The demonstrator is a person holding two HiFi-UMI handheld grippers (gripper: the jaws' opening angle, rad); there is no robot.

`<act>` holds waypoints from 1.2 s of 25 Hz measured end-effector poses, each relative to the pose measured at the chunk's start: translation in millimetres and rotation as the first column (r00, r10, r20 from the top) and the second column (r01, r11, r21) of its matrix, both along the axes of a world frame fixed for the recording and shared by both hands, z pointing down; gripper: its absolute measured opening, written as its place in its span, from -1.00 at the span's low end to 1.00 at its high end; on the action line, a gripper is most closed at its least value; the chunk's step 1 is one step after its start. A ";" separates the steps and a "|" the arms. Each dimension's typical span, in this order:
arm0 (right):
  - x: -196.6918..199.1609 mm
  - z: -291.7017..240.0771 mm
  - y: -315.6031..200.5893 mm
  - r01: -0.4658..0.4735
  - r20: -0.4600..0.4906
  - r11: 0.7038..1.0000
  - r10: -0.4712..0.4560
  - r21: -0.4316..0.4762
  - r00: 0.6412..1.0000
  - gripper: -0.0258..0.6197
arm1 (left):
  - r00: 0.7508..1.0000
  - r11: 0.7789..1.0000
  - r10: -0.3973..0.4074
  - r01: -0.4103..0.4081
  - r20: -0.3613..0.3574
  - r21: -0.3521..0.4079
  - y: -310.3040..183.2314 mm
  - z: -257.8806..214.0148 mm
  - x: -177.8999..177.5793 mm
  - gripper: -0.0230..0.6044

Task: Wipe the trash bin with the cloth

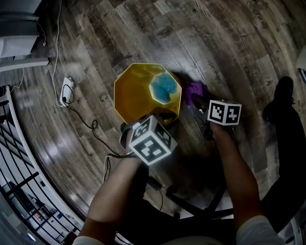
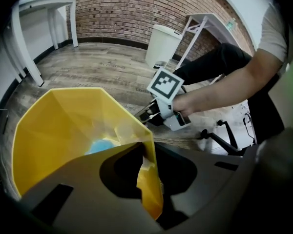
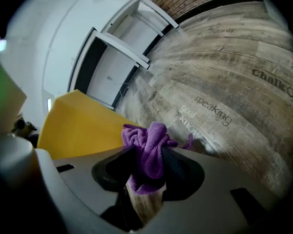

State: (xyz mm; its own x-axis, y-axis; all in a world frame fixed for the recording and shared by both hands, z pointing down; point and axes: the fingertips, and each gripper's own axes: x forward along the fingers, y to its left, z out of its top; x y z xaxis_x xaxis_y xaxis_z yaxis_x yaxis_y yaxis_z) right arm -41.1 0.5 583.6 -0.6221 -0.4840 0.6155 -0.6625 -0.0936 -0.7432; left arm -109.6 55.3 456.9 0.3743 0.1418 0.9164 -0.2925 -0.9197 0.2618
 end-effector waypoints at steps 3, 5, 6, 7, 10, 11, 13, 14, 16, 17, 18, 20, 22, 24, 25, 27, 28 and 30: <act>13.1 -37.2 1.5 -0.042 0.052 0.997 0.039 0.063 0.998 -0.41 | 0.999 0.999 -0.038 0.038 -0.017 0.007 -8.4 -1.5 10.0 -0.81; 22.1 -58.1 0.6 -0.066 0.068 0.993 0.060 0.097 0.996 -0.41 | 0.998 0.998 -0.055 0.055 -0.028 0.022 -14.4 -2.5 16.0 -0.81; 24.9 -67.3 -0.5 -0.075 0.079 0.991 0.066 0.113 0.995 -0.41 | 0.998 0.998 -0.058 0.059 -0.030 0.032 -16.4 -2.6 17.6 -0.81; 26.1 -76.7 -2.3 -0.081 0.096 0.988 0.069 0.130 0.993 -0.41 | 0.998 0.998 -0.055 0.056 -0.030 0.042 -17.7 -2.9 18.3 -0.80; 25.2 -105.5 -8.0 -0.084 0.168 0.979 0.053 0.184 0.984 -0.41 | 1.000 0.997 -0.001 0.003 -0.024 0.080 -16.2 -9.2 19.3 -0.76; 23.8 -114.9 -9.1 -0.078 0.195 0.977 0.038 0.201 0.980 -0.41 | 0.999 0.995 0.027 -0.024 -0.026 0.093 -13.8 -13.1 19.4 -0.70; 18.6 -132.2 -9.3 -0.055 0.252 0.972 -0.005 0.230 0.968 -0.41 | 0.996 0.990 0.084 -0.082 -0.019 0.119 -8.4 -20.6 15.5 -0.58; 15.3 -139.8 -8.7 -0.042 0.279 0.969 -0.028 0.243 0.960 -0.41 | 0.994 0.986 0.110 -0.107 -0.009 0.131 -6.5 -23.5 11.0 -0.55; 9.5 -152.4 -7.4 -0.023 0.325 0.963 -0.068 0.267 0.943 -0.41 | 0.989 0.978 0.147 -0.148 0.018 0.149 -4.1 -26.5 -0.7 -0.52; 7.4 -157.2 -7.2 -0.019 0.346 0.961 -0.081 0.277 0.935 -0.41 | 0.986 0.975 0.161 -0.164 0.033 0.150 -2.5 -26.1 -6.5 -0.52; 5.8 -161.0 -7.5 -0.018 0.365 0.958 -0.091 0.285 0.927 -0.41 | 0.984 0.974 0.169 -0.175 0.050 0.146 -0.9 -24.5 -11.4 -0.52; 3.3 -165.5 -8.6 -0.015 0.394 0.955 -0.108 0.296 0.913 -0.41 | 0.982 0.974 0.172 -0.182 0.078 0.132 1.0 -18.9 -16.3 -0.52; 0.8 -164.3 -8.4 -0.003 0.400 0.954 -0.123 0.299 0.908 -0.41 | 0.980 0.976 0.175 -0.185 0.091 0.117 2.7 -13.0 -14.6 -0.53; -2.5 -158.7 -6.9 0.016 0.385 0.956 -0.133 0.292 0.913 -0.41 | 0.980 0.977 0.177 -0.186 0.094 0.101 5.1 -7.9 -12.1 -0.59; -4.2 -156.3 -6.7 0.021 0.381 0.958 -0.134 0.286 0.915 -0.41 | 0.980 0.979 0.174 -0.183 0.093 0.094 5.7 -6.5 -11.8 -0.63; -6.9 -153.0 -8.0 0.023 0.387 0.960 -0.134 0.279 0.912 -0.41 | 0.980 0.979 0.175 -0.183 0.093 0.090 5.5 -6.4 -11.9 -0.65; -7.4 -151.1 -9.0 0.023 0.390 0.961 -0.134 0.276 0.911 -0.41 | 0.979 0.977 0.180 -0.189 0.094 0.094 5.0 -6.8 -11.7 -0.65; -7.6 -145.3 -11.3 0.027 0.383 0.964 -0.131 0.265 0.914 -0.41 | 0.977 0.974 0.192 -0.202 0.096 0.102 4.0 -7.2 -11.2 -0.65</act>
